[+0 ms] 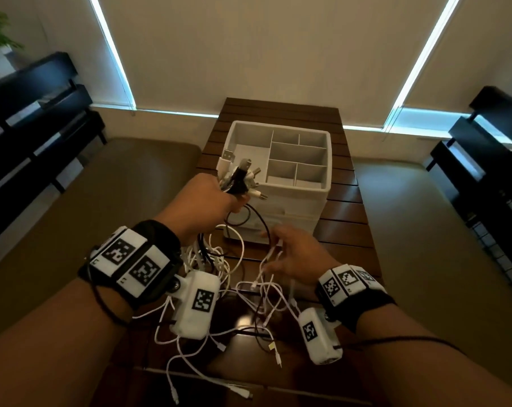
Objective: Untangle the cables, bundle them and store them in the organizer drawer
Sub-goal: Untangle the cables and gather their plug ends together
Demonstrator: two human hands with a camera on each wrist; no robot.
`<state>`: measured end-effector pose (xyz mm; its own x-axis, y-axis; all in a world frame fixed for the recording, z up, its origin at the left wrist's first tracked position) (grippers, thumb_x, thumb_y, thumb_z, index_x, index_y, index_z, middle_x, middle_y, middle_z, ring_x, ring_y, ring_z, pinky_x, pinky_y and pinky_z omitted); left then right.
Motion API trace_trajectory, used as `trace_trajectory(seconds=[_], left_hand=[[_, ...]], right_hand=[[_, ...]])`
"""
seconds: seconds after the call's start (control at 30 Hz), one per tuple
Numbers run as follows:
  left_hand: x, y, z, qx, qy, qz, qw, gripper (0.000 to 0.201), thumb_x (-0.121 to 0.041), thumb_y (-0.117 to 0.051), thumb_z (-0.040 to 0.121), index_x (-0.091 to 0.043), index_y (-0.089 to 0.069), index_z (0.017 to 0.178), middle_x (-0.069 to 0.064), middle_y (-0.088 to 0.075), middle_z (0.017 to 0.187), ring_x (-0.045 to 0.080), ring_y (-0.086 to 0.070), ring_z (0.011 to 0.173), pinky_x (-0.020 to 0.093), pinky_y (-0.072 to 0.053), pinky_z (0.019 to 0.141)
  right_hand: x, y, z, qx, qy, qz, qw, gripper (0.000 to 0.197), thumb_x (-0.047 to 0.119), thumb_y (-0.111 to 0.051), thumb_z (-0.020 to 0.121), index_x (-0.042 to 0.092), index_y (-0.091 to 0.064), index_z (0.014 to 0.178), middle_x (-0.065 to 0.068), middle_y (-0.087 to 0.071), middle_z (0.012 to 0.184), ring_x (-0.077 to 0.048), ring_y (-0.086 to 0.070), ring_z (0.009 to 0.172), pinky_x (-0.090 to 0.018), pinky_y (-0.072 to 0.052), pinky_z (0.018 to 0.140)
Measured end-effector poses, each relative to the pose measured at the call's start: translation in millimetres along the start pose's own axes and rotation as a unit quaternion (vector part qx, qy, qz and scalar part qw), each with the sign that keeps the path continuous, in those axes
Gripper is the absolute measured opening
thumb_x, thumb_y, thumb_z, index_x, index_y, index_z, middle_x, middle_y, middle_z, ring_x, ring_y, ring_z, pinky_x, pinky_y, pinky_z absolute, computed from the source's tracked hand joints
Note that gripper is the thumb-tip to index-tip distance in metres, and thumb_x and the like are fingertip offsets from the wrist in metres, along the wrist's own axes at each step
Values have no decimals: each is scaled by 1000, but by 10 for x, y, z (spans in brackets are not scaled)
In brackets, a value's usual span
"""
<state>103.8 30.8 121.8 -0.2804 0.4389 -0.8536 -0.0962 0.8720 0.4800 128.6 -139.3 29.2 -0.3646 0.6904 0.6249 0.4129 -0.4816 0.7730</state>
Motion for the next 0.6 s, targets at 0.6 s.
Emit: trace_trajectory(seconds=[0.6], left_hand=[[-291, 66, -204, -86, -136, 142, 977, 20, -23, -75, 82, -18, -61, 68, -9, -53, 58, 5, -52, 53, 13, -33, 44]], right_hand=[[-29, 113, 114, -18, -50, 195, 979, 17, 9, -54, 95, 11, -61, 80, -8, -62, 67, -11, -57, 55, -25, -45, 55]])
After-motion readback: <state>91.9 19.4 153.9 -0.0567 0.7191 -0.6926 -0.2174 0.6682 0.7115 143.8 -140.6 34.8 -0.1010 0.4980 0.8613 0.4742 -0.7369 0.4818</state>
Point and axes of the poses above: each hand's wrist, its own z-axis towards the middle knuckle, its own y-axis out of the back of the hand, x = y × z, the point moved 6 cm from there along z, towards the middle knuckle
